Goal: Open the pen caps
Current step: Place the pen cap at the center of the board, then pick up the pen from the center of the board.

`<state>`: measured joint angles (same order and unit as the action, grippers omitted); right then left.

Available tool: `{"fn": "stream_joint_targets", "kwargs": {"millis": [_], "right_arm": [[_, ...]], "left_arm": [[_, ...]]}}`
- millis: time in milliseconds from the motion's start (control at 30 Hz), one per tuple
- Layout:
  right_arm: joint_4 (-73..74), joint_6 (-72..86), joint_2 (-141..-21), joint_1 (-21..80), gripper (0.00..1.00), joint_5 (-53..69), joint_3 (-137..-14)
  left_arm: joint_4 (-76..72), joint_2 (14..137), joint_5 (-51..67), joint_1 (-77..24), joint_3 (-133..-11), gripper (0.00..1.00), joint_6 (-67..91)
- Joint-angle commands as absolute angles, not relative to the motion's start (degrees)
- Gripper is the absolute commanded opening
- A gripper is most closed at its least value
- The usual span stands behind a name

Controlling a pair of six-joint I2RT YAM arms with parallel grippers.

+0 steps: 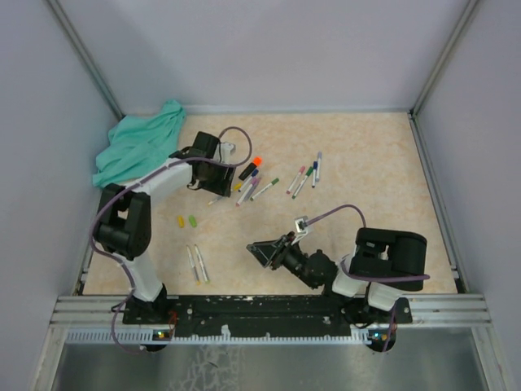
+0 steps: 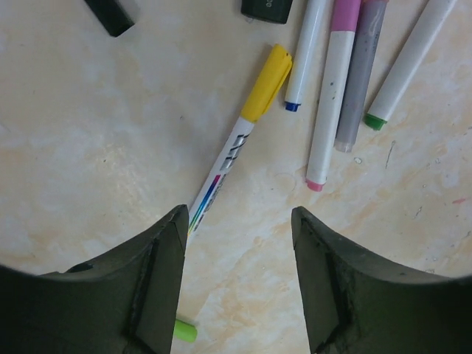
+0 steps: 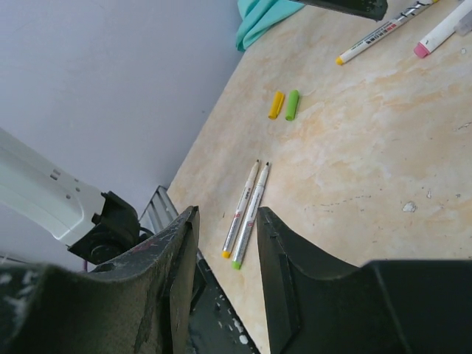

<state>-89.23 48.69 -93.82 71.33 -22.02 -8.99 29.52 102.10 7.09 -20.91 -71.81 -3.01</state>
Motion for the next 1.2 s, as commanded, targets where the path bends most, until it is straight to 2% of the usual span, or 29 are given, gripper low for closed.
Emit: {"fn": "stream_joint_targets", "kwargs": {"millis": [0,100,300,467,767,1000,1167], "right_arm": [[-98.44,48.60,-94.15,70.69,0.38,-23.02,-8.98],[-98.52,48.60,-94.18,70.66,0.38,-23.02,-8.88],[-98.28,48.60,-94.14,70.65,0.38,-22.71,-9.05],[-98.29,48.67,-94.14,70.53,0.38,-22.52,-9.14],[-98.63,48.81,-96.17,70.23,0.38,-22.20,-9.05],[-98.79,48.85,-96.07,70.15,0.38,-21.97,-8.91],[-97.94,47.66,-95.41,70.19,0.38,-20.87,-9.47]], "left_arm": [[34.14,106.05,5.99,-22.03,-76.43,0.59,-6.43],[35.87,108.72,5.50,-22.44,-78.39,0.48,-6.70],[36.52,111.53,4.49,-22.61,-80.41,0.45,-7.20],[36.77,113.88,3.36,-22.68,-81.56,0.34,-6.85],[35.97,114.56,2.66,-22.66,-80.29,0.30,-6.16],[34.25,111.57,0.20,-22.62,-77.46,0.01,-5.80],[31.30,103.72,-1.80,-22.54,-73.12,0.00,-4.67]]}}
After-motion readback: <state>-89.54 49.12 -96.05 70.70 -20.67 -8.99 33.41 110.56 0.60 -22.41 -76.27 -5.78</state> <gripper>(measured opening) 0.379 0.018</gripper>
